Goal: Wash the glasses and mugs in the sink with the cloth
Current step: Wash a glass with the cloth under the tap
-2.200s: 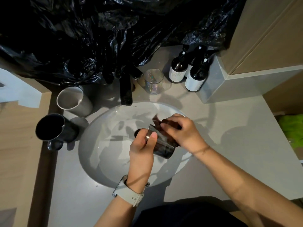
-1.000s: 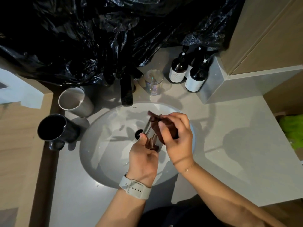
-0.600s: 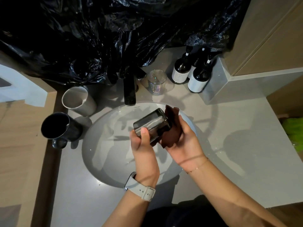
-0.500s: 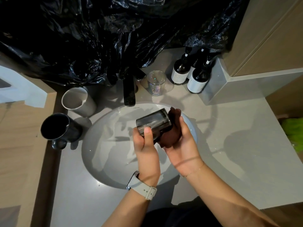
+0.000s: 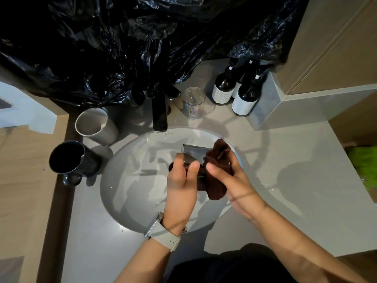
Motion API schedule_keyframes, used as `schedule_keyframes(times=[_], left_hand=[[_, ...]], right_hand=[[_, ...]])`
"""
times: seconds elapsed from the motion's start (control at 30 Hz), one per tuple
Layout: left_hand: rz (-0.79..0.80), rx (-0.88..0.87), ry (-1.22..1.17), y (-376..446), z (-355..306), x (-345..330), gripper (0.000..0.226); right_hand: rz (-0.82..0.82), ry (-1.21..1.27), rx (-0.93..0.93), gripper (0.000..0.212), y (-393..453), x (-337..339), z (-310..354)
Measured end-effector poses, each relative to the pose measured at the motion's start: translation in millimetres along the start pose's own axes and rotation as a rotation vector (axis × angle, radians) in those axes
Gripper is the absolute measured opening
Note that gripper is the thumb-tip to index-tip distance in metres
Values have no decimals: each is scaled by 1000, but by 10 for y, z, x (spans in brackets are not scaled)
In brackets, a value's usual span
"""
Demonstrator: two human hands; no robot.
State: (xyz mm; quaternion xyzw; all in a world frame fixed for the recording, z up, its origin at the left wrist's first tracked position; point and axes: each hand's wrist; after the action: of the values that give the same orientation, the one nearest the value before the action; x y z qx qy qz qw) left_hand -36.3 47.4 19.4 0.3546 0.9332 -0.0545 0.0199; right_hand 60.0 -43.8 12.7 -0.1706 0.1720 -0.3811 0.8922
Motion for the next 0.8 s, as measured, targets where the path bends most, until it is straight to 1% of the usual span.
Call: schedule_keyframes(times=[0.07, 0.13, 0.23, 0.3, 0.37, 0.4, 0.43, 0.47, 0.5, 0.53, 0.57, 0.6, 0.63, 0.7, 0.73, 0.77, 0.8], left_hand=[[53, -16, 93, -13, 2, 20, 6], [112, -57, 188, -27, 24, 61, 8], [197, -229, 388, -47, 118, 157, 25], [233, -278, 487, -62, 150, 200, 31], [256, -264, 469, -81, 130, 227, 30], [271, -227, 417, -84, 95, 232, 25], [274, -147, 340, -75, 78, 246, 20], [249, -35, 236, -62, 45, 243, 17], [184, 91, 103, -39, 15, 229, 19], [98, 203, -33, -6, 5, 205, 26], [19, 281, -149, 24, 0, 174, 32], [-37, 306, -219, 44, -17, 133, 34], [-72, 289, -241, 46, -51, 86, 32], [-105, 190, -203, 29, -80, 18, 29], [-94, 125, -155, 9, -86, 1, 29], [-66, 67, -93, -9, -62, 6, 30], [-28, 5, -3, -26, -46, 15, 30]], right_hand=[[56, 144, -204, 52, -4, 7, 124], [161, 205, -402, 42, 27, 40, 232], [322, 275, -573, 44, 98, 124, 282], [369, 282, -634, 45, 121, 164, 284], [370, 264, -561, 34, 127, 168, 273], [332, 233, -493, 30, 131, 147, 267], [275, 190, -399, 26, 132, 114, 256], [187, 103, -257, 22, 144, 81, 217], [84, -30, -83, 24, 150, 50, 184], [-2, -214, 91, 34, 159, 35, 138], [-42, -345, 220, 44, 167, 21, 94], [-39, -391, 282, 48, 174, 14, 55], [-12, -344, 284, 45, 152, -26, 57], [27, -188, 184, 34, 108, -65, 86], [43, -86, 79, 29, 103, -57, 119], [91, 22, -74, 26, 115, -24, 165], [172, 106, -246, 27, 132, 28, 214]])
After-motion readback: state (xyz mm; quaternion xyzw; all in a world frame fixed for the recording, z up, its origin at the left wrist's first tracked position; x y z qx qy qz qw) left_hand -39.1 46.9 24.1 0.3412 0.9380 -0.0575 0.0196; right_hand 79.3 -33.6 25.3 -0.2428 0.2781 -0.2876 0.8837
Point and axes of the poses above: each hand's wrist, its own y-axis towards the middle knuckle, its own x-axis out of the back of the hand, z = x × y, and after that the axes turned 6 degrees about -y, right-handed
